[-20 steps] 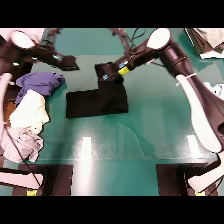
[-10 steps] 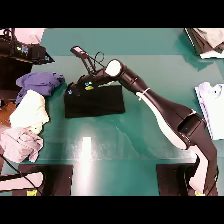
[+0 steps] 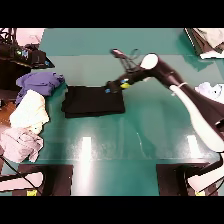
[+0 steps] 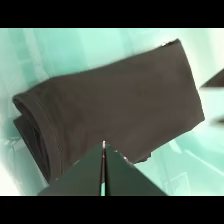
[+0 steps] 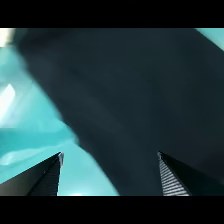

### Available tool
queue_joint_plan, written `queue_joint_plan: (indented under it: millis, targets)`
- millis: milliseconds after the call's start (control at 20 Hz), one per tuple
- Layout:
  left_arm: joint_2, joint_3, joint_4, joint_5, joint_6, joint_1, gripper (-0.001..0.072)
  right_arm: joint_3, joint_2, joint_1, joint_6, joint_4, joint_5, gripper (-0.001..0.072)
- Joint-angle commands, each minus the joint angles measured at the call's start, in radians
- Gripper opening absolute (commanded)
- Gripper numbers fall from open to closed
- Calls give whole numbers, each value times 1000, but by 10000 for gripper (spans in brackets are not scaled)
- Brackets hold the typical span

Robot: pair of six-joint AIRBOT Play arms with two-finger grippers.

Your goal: Fold the shirts.

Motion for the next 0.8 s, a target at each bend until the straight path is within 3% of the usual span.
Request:
queue_joint_plan:
  millis: [0, 250, 400, 600, 750]
  targets:
    - [-1, -22, 0, -5, 0, 0, 26, -177, 40, -159, 63, 15, 23, 671]
    - [-1, -23, -1, 11, 0, 0, 26, -267, -28, -220, 61, 150, -32, 670]
    - [-1, -23, 0, 10, 0, 0, 26, -195, -117, -157, 61, 170, -25, 670]
    - [-1, -23, 0, -1, 0, 0, 26, -81, -239, -77, 60, 311, -23, 652]
    - [-1, -23, 0, -9, 0, 0, 26, -8, -286, -26, 40, 332, -23, 385]
